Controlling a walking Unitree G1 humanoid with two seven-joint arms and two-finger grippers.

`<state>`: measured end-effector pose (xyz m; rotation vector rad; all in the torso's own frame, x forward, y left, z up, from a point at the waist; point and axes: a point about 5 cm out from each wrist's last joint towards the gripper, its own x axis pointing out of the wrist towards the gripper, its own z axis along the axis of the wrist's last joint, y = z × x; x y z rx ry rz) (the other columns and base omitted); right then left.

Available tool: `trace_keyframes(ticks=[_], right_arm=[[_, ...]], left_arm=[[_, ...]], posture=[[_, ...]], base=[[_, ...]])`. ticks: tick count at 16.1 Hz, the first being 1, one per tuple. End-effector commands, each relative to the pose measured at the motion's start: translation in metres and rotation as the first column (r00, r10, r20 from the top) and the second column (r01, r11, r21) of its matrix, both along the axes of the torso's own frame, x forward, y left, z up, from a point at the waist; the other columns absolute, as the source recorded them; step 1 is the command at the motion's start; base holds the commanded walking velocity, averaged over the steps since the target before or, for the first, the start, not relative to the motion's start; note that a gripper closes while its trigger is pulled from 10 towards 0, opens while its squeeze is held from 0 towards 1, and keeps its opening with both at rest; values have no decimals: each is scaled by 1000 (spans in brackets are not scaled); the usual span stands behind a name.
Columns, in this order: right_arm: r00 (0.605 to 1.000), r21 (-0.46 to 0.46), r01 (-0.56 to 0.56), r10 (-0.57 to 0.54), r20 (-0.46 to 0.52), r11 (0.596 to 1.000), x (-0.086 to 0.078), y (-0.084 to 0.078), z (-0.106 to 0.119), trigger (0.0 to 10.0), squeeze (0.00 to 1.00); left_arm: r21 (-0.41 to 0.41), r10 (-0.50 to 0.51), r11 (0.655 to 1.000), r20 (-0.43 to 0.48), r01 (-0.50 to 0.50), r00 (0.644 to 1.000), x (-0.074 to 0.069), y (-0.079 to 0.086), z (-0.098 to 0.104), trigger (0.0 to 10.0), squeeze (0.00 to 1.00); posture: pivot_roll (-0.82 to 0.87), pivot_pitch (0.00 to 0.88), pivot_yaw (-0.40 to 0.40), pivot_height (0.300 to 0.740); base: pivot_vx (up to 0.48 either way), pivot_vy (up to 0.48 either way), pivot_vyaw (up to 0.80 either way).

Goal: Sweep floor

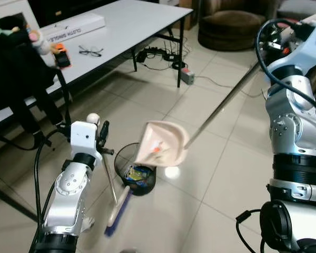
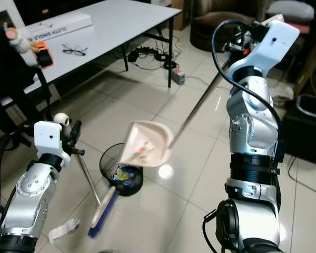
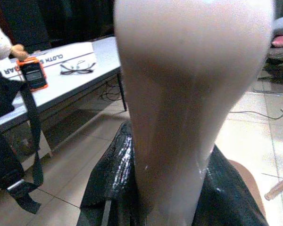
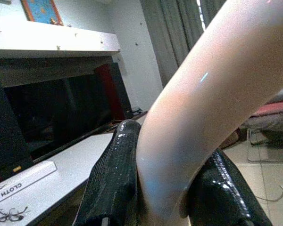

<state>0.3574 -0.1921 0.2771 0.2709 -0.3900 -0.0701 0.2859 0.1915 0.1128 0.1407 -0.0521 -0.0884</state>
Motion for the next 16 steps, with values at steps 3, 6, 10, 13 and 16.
trace_keyframes(ticks=[3, 6, 10, 13, 16], right_arm=[[997, 30, -45, 43, 57, 999, 1, 13, 9, 10000, 0], [997, 29, -44, 43, 57, 999, 3, 15, 8, 10000, 0], [992, -26, -86, 88, 95, 996, 4, 27, 7, 10000, 0], [988, -72, -103, 111, 109, 992, 8, 47, 4, 10000, 0], [983, -140, -116, 134, 124, 983, 10, 63, 0, 10000, 0]], left_arm=[[31, 32, 999, 40, -33, 999, 0, 10, 7, 10000, 0], [23, 19, 1000, 35, -20, 999, 0, 8, 4, 10000, 0], [38, 21, 999, 30, -22, 999, 1, 9, 3, 10000, 0], [39, 16, 999, 33, -18, 999, 1, 10, 4, 10000, 0], [38, 12, 999, 34, -13, 999, 1, 9, 3, 10000, 0]], posture=[[38, 3, 58, 740], [37, 0, 63, 740], [40, 0, 60, 740], [41, 0, 60, 740], [46, 0, 58, 740]], base=[[430, 0, 0], [276, 0, 0], [0, 0, 0], [0, 0, 0], [0, 0, 0]])
